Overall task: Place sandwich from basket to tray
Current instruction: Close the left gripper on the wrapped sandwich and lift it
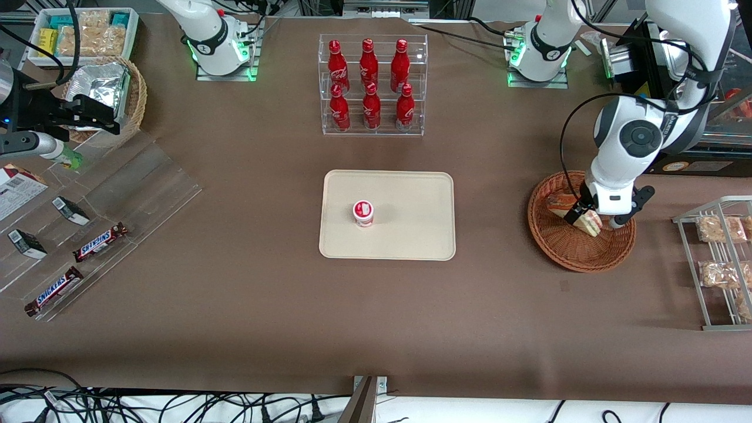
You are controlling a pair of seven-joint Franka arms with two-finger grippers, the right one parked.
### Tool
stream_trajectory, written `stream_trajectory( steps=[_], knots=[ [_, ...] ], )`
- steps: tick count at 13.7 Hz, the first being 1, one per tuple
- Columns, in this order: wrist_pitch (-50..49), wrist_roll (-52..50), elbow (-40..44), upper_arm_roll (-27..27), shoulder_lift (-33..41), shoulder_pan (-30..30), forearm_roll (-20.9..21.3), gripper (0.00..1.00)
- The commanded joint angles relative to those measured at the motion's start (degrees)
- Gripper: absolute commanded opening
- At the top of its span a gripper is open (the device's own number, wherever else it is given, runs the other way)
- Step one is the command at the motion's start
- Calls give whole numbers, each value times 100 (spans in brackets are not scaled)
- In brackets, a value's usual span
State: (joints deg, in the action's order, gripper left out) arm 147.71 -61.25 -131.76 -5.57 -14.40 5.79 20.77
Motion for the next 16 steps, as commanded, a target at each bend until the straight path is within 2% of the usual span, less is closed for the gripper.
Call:
stream_trajectory(
  steps=[1,2,3,4,5,6,7,12,13,16],
  knots=[
    [135,-378,1,-14,-98,1,375,100],
    [135,-387,1,-14,-133,1,384,100],
    [135,-387,10,-23,-133,1,384,75],
    [135,-379,2,-23,-125,1,384,37],
    [135,-352,1,-23,-116,1,393,14],
    [135,-317,1,-32,-107,1,393,4],
    [135,-300,1,-32,-107,1,402,0],
    [56,-308,63,-67,94,1,402,0],
    [-109,-282,98,-76,200,1,402,0],
    [-1276,174,877,-312,227,1,235,0]
  ],
)
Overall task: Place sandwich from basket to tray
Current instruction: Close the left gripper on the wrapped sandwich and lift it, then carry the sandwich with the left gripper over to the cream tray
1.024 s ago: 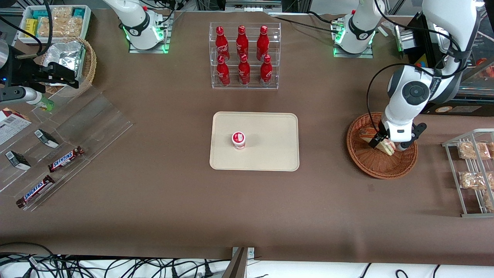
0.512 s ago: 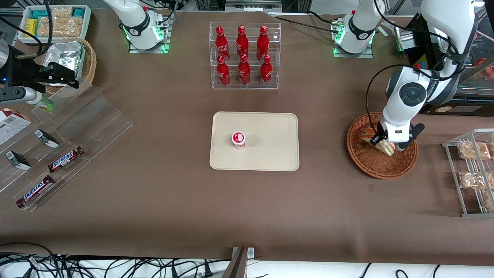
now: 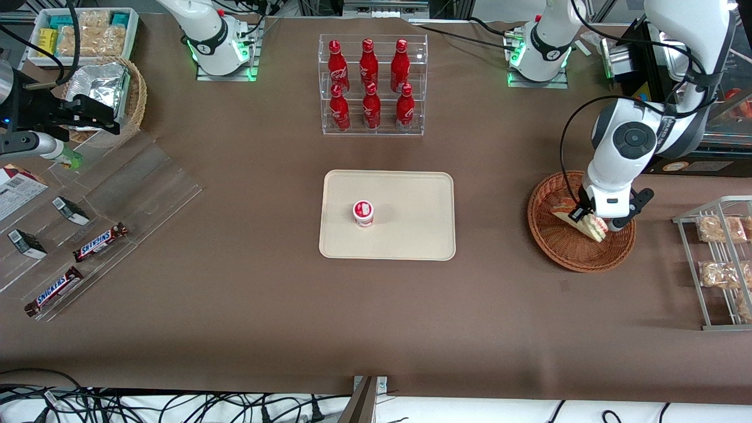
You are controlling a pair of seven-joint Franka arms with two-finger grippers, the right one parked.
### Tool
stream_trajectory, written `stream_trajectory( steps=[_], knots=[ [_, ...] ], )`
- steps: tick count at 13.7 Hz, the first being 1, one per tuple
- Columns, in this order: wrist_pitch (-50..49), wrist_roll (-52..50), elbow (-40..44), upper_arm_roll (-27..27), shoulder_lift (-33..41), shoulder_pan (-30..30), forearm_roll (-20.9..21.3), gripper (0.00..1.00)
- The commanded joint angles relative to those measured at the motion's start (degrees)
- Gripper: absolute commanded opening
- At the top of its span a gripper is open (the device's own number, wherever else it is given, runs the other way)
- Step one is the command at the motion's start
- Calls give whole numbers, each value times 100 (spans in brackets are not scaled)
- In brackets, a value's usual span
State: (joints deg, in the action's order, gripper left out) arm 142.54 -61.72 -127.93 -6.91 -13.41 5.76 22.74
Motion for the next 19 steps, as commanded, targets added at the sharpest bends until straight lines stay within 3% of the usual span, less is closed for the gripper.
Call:
stream_trajectory(
  steps=[1,4,8,11,19],
  knots=[
    [-1172,361,793,-214,119,-5,-93,0],
    [-2323,1169,1803,-258,84,-31,-752,0],
    [-3530,2206,2850,-539,49,-163,-963,0],
    [-3601,2708,3133,-1118,40,-155,-1368,0],
    [-3163,3272,3239,-2806,-530,-190,-1448,0]
  ],
)
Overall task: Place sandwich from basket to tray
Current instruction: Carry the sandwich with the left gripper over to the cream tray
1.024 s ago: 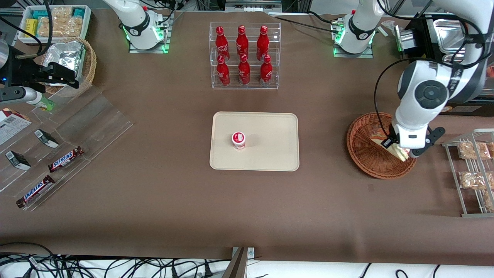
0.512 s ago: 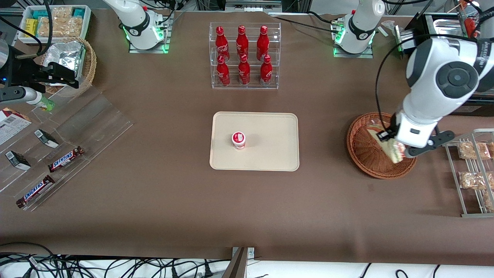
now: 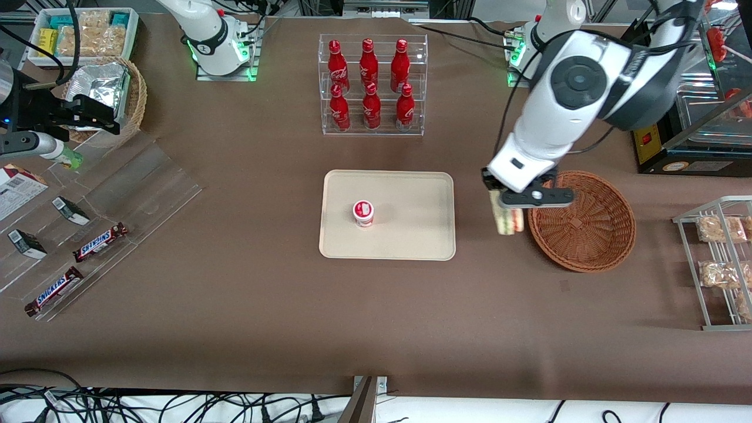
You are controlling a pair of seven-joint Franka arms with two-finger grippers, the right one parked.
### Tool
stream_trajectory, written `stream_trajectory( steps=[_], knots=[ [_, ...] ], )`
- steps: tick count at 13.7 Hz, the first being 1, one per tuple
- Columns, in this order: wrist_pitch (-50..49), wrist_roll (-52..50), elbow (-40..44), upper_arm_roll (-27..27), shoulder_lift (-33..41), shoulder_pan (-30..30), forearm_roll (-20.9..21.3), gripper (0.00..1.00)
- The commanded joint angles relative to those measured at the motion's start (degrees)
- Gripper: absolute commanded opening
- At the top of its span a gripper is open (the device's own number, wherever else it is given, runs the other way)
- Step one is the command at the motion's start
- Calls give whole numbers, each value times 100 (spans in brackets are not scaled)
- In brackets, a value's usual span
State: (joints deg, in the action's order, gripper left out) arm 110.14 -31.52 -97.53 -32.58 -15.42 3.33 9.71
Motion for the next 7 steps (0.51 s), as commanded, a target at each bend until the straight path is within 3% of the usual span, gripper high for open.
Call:
stream_trajectory(
  steps=[1,4,7],
  knots=[
    [235,208,147,-370,-443,10,-110,0],
    [762,155,23,-363,-794,-332,48,0],
    [1245,-433,23,-372,-1330,-473,575,0]
  ],
)
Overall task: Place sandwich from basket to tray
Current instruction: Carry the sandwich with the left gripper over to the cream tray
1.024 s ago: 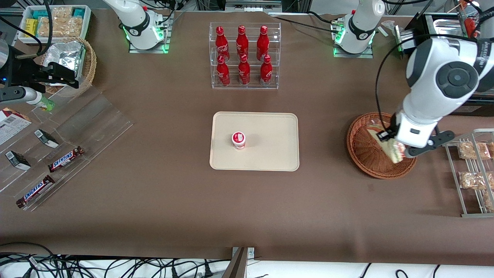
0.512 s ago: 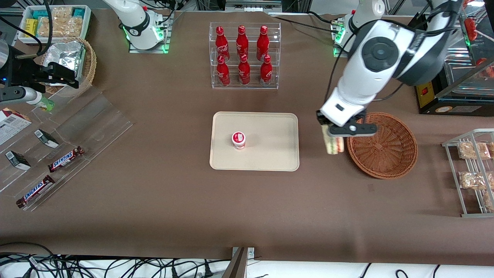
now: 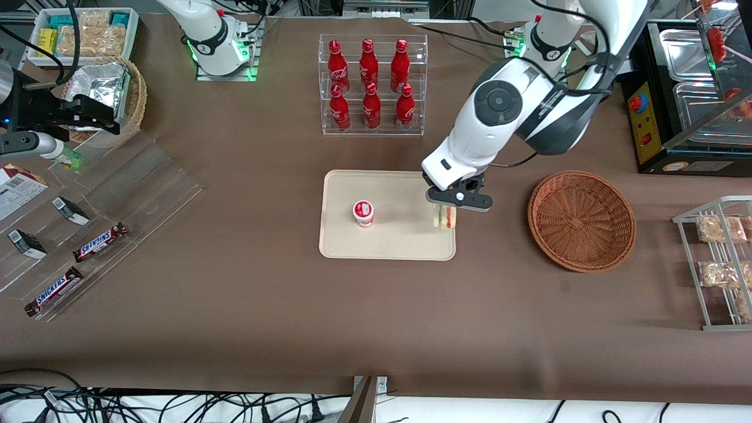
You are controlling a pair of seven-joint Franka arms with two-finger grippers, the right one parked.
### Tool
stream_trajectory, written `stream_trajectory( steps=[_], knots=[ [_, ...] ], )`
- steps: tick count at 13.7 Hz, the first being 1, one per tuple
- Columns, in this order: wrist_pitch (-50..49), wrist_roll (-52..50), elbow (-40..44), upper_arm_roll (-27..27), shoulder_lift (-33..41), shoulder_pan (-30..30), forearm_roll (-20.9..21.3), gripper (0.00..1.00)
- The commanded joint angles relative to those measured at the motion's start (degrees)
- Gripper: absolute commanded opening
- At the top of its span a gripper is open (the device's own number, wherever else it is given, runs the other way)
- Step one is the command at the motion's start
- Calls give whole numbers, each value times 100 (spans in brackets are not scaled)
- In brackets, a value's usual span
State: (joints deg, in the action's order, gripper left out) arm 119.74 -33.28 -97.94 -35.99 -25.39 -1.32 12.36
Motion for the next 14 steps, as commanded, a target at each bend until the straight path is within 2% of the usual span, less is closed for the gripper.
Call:
stream_trajectory(
  steps=[1,3,5,8,11,14],
  knots=[
    [365,-467,55,-22,-492,-130,503,0],
    [375,-950,64,-13,-773,-298,995,0],
    [566,-1145,55,-14,-1054,-360,1207,0],
    [629,-1163,29,21,-1213,-456,1243,0],
    [629,-1242,2,22,-1424,-474,1611,0],
    [629,-1251,-50,22,-1486,-483,1621,0]
  ],
)
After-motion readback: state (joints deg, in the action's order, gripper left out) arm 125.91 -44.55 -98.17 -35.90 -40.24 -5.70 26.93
